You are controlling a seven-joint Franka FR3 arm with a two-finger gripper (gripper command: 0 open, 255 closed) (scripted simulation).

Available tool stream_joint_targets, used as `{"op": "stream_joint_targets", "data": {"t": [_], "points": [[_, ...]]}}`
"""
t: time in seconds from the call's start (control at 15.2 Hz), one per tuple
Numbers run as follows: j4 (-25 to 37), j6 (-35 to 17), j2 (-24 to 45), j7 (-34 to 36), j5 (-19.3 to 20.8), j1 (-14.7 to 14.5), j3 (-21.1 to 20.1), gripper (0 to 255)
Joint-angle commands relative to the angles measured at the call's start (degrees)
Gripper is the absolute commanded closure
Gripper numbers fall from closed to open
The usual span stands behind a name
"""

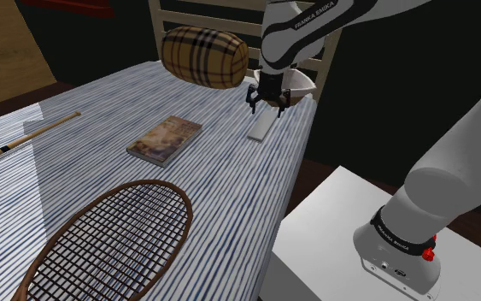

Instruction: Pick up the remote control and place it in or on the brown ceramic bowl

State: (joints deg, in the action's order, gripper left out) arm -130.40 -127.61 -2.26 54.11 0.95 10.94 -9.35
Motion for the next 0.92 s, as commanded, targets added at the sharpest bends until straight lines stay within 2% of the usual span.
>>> {"op": "stream_joint_targets", "data": {"t": [0.0, 0.4, 0.86], "points": [[-0.20, -1.60, 1.42, 1.17, 0.19, 0.15, 0.09, 0], [-1.89, -5.89, 4.07, 1.64, 0.86, 0.17, 0.13, 0], [-1.89, -5.89, 4.07, 1.64, 0.86, 0.16, 0.13, 0]]}}
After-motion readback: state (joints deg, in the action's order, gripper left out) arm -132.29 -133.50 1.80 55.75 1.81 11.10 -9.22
